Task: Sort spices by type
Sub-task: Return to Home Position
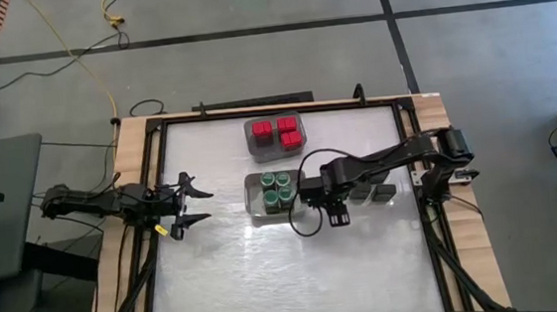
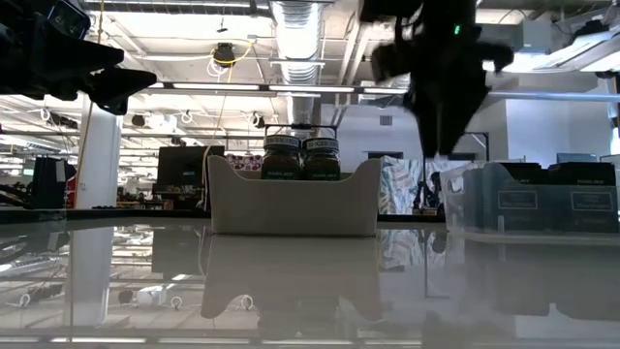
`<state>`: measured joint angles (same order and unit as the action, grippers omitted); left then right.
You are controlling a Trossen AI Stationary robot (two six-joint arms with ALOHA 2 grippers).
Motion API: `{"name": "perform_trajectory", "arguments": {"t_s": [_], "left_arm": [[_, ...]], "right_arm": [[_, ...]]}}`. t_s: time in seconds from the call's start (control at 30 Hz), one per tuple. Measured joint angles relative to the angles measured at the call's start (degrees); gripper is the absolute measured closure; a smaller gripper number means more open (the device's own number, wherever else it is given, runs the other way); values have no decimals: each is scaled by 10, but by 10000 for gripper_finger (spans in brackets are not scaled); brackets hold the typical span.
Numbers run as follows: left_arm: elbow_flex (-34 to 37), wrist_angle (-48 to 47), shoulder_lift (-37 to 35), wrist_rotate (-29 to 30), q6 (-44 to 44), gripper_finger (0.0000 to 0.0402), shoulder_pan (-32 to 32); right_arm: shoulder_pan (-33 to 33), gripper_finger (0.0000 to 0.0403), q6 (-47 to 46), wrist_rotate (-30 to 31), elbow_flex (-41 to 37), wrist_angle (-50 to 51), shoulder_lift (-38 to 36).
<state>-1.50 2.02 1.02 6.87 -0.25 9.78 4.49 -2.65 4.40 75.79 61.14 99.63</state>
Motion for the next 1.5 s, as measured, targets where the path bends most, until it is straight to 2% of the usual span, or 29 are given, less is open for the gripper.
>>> {"name": "perform_trajectory", "arguments": {"t_s": [0.23,0.33,0.43,0.53,0.63,0.77,0.93,1.07,1.2,1.3,1.4,1.5], "left_arm": [[0,0,0,0,0,155,0],[0,0,0,0,0,155,0],[0,0,0,0,0,155,0],[0,0,0,0,0,155,0],[0,0,0,0,0,155,0],[0,0,0,0,0,155,0],[0,0,0,0,0,155,0],[0,0,0,0,0,155,0],[0,0,0,0,0,155,0],[0,0,0,0,0,155,0],[0,0,0,0,0,155,0],[0,0,0,0,0,155,0]], "right_arm": [[-2,154,-62,2,-3,-4,-124],[19,154,-83,42,-34,-38,-198],[59,154,-120,122,-101,-108,-280],[93,154,-124,163,-182,-170,-360],[108,154,-115,178,-277,-242,-433],[96,154,-154,181,-394,-311,-535],[57,154,-136,182,-457,-295,-646],[38,154,-187,183,-457,-281,-697],[28,154,-93,183,-457,-300,-723],[19,154,-63,183,-460,-307,-738],[12,154,-60,177,-490,-335,-755],[7,154,-75,131,-546,-384,-773]]}}
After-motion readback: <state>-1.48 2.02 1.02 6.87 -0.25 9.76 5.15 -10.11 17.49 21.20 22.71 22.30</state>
